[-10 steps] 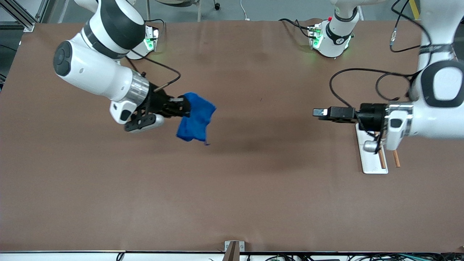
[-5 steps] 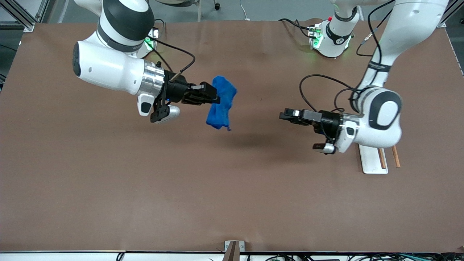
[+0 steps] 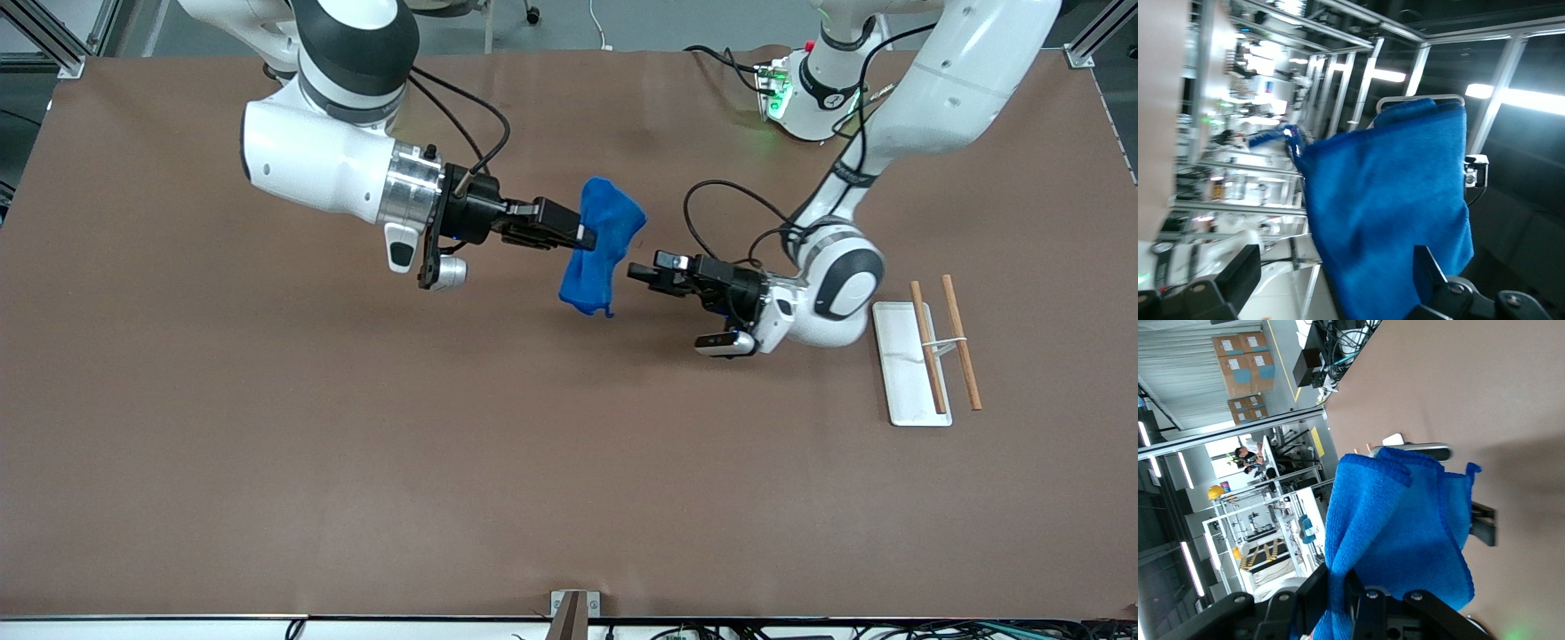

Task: Right arm passes towel to left arm to hang
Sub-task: 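Bring the towel toward the left gripper and grasp it with the left gripper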

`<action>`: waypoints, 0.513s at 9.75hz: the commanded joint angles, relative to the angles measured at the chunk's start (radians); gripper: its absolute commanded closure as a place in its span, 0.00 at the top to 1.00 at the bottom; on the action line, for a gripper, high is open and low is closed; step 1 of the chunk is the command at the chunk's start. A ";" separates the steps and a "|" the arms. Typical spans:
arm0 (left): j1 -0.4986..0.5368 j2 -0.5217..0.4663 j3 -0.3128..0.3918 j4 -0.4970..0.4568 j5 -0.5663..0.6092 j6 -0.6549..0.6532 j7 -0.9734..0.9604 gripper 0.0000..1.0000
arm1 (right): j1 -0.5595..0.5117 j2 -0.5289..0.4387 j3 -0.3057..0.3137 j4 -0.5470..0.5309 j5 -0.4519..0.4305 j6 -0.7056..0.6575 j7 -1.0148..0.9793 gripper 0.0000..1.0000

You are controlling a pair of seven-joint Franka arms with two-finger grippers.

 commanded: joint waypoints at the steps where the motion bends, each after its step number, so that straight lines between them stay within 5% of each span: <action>1: 0.008 0.069 -0.043 -0.006 -0.069 -0.034 0.057 1.00 | -0.001 -0.006 0.005 -0.005 0.055 0.014 -0.036 0.00; 5: 0.054 0.053 -0.058 -0.006 -0.070 -0.088 -0.062 0.90 | 0.003 -0.006 0.005 -0.006 0.055 0.016 -0.040 0.00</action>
